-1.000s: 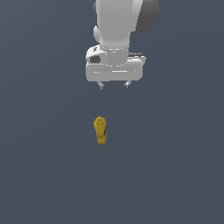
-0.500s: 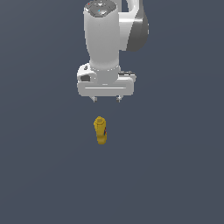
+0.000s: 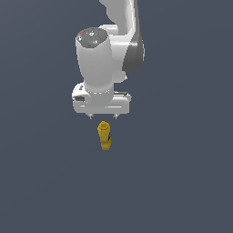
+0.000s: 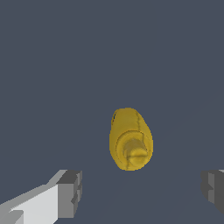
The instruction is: Pick up the object and move it to a goal position.
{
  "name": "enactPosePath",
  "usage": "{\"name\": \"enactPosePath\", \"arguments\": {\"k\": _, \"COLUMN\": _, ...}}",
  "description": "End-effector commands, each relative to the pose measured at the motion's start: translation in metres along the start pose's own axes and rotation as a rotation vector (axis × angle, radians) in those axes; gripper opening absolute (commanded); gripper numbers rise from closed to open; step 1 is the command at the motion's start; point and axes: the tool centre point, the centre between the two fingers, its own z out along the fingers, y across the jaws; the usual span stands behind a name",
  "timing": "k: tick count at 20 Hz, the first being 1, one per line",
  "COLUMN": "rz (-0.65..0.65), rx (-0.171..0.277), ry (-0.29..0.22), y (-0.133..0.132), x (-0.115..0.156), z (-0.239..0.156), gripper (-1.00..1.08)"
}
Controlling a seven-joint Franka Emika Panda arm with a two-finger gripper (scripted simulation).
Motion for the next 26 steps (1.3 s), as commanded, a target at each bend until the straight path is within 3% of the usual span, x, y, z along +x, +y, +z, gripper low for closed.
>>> {"name": "enactPosePath", "arguments": {"k": 1, "rz": 0.002, "rx": -0.002, "ry": 0.001, "y": 0.004, "x": 0.004, "z": 0.005, "gripper": 1.0}}
{"name": "enactPosePath", "arguments": {"k": 8, "rz": 0.003, "rx": -0.002, "ry": 0.0, "y": 0.004, "x": 0.004, "z": 0.009, "gripper": 1.0}}
{"name": "enactPosePath", "arguments": {"k": 23, "rz": 0.003, "rx": -0.002, "ry": 0.001, "y": 0.005, "x": 0.005, "z": 0.057, "gripper": 1.0}}
{"name": "enactPosePath", "arguments": {"k": 24, "rz": 0.003, "rx": -0.002, "ry": 0.001, "y": 0.005, "x": 0.005, "z": 0.057, "gripper": -1.0}}
{"name": "enactPosePath", "arguments": {"k": 26, "rz": 0.003, "rx": -0.002, "ry": 0.001, "y": 0.005, "x": 0.005, "z": 0.057, "gripper": -1.0}}
